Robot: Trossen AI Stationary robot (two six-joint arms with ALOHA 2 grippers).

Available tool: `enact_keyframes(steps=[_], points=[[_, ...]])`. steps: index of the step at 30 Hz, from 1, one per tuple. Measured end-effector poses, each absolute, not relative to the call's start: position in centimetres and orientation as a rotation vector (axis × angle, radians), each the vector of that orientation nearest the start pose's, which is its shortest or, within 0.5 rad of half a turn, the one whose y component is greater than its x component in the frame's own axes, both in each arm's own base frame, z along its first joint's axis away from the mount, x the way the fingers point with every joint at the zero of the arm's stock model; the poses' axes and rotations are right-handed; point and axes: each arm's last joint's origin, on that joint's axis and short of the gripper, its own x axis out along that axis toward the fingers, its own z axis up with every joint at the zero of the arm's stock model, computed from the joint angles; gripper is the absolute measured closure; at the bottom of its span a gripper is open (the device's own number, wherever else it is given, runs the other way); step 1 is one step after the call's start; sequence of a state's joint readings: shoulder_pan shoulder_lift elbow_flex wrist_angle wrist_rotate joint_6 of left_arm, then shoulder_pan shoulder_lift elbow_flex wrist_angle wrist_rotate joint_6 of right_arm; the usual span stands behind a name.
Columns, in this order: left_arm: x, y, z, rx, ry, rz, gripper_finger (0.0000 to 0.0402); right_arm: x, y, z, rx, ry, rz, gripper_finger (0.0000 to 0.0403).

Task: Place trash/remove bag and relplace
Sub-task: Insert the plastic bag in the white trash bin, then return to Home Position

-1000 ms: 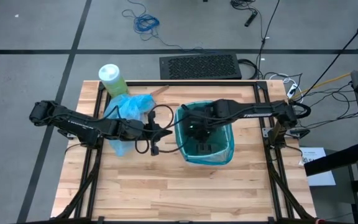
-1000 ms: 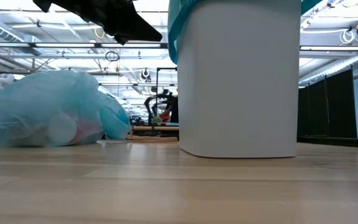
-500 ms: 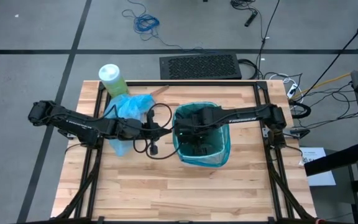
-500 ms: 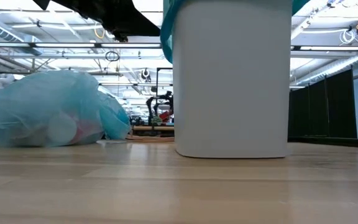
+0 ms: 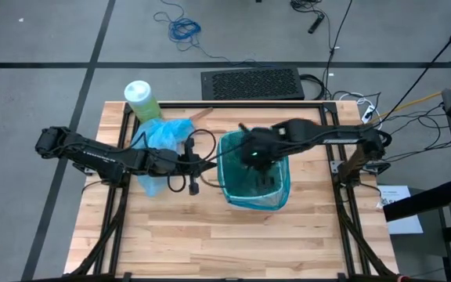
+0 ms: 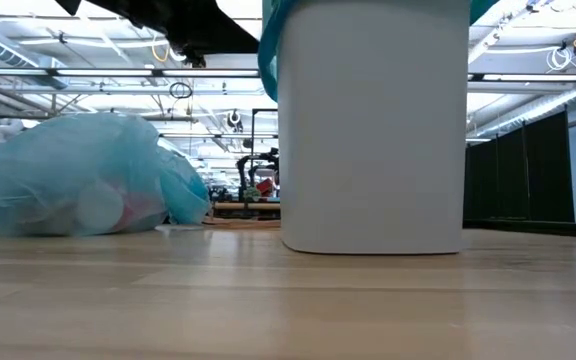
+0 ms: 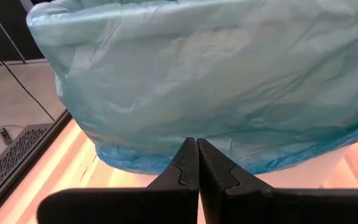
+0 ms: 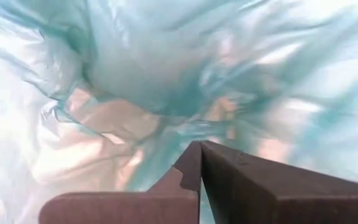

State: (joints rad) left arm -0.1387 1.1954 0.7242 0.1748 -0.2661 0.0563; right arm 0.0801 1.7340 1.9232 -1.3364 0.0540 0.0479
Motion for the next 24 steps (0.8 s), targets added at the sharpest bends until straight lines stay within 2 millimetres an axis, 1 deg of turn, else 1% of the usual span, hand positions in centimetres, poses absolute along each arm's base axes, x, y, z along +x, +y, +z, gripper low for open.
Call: enact_keyframes(steps=[4,8,12,16,20,22,24], points=[[25.9,-2.8,26.4,0.114,0.289,0.118,0.0402,30.7,2.5,40.7,-0.086,1.043,-0.077,0.0403],[25.8,-2.8,26.6,0.113,0.280,0.119,0.0402,28.6,2.6,43.2,-0.094,0.912,-0.093,0.0403],[25.5,-2.8,27.2,0.106,0.245,0.119,0.0402,26.7,3.0,44.8,-0.129,0.831,-0.060,0.0403],[24.6,-2.9,28.3,0.101,0.202,0.097,0.0402,24.0,3.8,46.4,-0.185,0.771,-0.044,0.0403],[23.1,-3.1,29.5,0.119,0.181,0.069,0.0402,21.1,5.3,47.8,-0.230,0.686,-0.042,0.0403],[22.5,-3.2,29.9,0.121,0.166,0.060,0.0402,19.8,6.1,47.7,-0.254,0.651,-0.052,0.0403],[21.9,-3.3,30.3,0.120,0.158,0.054,0.0402,18.7,6.8,47.2,-0.267,0.623,-0.063,0.0403]])
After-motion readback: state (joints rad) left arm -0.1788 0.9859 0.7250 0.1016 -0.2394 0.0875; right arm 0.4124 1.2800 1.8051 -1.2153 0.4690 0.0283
